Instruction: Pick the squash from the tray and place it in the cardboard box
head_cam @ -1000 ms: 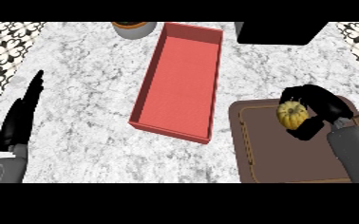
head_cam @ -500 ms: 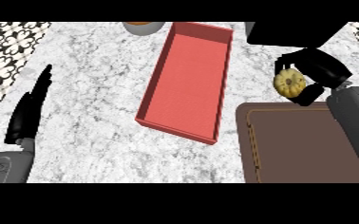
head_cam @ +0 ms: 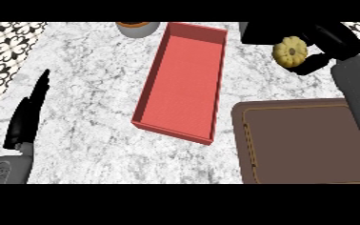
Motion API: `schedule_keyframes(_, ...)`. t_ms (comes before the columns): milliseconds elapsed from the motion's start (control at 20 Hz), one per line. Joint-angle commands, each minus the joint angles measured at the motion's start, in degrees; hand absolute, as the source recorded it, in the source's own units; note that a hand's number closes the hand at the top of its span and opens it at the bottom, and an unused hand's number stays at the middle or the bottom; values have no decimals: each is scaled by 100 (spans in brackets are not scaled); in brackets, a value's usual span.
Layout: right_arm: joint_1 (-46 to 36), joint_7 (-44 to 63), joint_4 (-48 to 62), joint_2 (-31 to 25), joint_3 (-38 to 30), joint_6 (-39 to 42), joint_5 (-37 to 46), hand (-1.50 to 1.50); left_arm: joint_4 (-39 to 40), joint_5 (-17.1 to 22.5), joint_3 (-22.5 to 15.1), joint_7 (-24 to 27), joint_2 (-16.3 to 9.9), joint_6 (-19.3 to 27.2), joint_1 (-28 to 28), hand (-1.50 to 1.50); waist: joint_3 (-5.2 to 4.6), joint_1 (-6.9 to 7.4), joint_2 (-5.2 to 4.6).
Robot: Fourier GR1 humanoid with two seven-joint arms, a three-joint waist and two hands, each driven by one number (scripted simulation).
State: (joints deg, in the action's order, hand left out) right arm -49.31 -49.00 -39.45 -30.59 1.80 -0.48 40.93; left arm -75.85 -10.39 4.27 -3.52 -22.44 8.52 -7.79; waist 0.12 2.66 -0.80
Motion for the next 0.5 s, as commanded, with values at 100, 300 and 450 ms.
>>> schedule_keyframes(100, -941, -401, 669, 474, -62, 301, -74, 150, -36, 15, 110, -322, -90, -129, -201, 0, -8, -93, 33)
schedule_keyframes(300, -1275, 61, 608, 1007, -67, 914, -294, 150, 105, -143, 89, 176, 131, 132, 246, 0, -15, -140, 54)
schedule_keyframes(450, -1408, 817, 227, 1416, -37, 1351, -432, 150, 245, 35, 336, 96, -83, -85, 28, 0, -17, -231, 89)
